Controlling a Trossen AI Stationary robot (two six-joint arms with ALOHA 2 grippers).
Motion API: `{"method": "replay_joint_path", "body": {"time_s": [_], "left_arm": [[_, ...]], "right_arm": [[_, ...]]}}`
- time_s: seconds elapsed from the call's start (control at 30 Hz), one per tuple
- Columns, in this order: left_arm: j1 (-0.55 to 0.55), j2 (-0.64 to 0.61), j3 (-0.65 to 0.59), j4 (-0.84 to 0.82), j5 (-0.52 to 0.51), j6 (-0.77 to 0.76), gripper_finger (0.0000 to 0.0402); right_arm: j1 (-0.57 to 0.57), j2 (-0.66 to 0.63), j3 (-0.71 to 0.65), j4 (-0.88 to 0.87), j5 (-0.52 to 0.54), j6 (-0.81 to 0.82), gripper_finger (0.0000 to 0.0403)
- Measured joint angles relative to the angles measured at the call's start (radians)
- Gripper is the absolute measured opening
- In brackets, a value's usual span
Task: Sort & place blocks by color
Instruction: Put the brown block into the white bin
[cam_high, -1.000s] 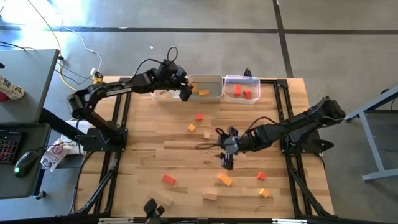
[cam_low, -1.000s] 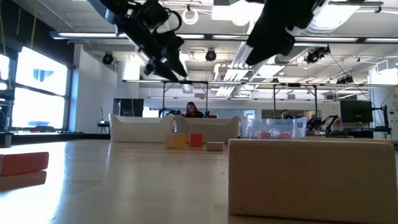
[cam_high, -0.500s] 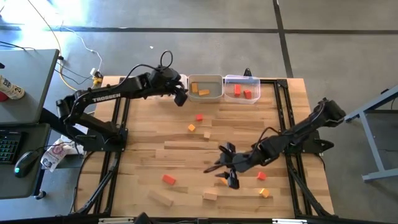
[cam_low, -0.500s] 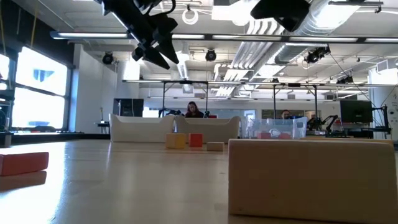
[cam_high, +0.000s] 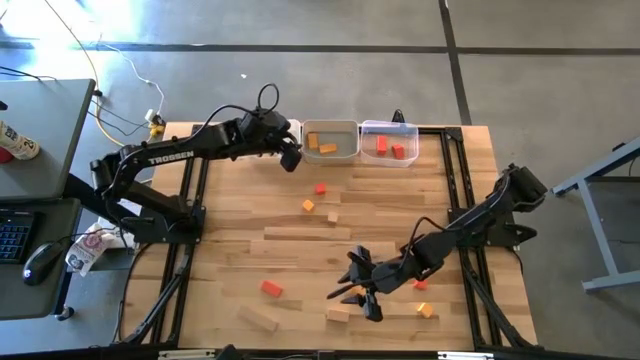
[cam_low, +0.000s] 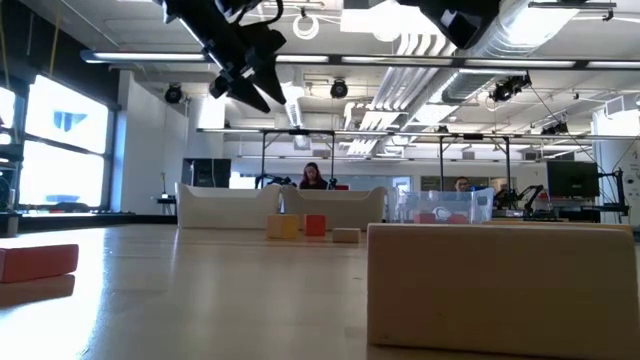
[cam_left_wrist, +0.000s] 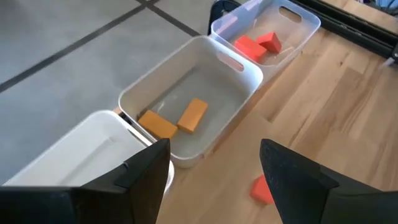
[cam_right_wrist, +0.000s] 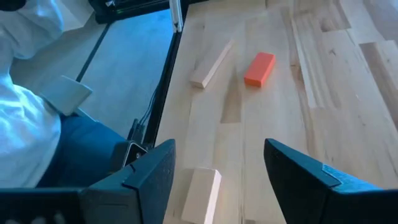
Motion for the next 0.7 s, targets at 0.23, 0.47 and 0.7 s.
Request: {"method": "replay_joint_path", "body": {"time_s": [0.23,0.47,0.7], "left_arm": [[-0.043,0.0,0.0,-0.1,0.007,-0.067,0.0236],[-0.114,0.0,0.0,-0.282,0.007,-0.149,0.0236],[-0.188,0.0,0.0,-0.34,-0.02,-0.208,0.0236]], "right_arm": [[0.003,0.063,0.0,0.039,0.008,0.001,0.0232],[0.023,0.142,0.0,0.059,0.004,0.012,0.0232],[0.048,0.219,0.0,0.073,0.006,0.028,0.0232]]}}
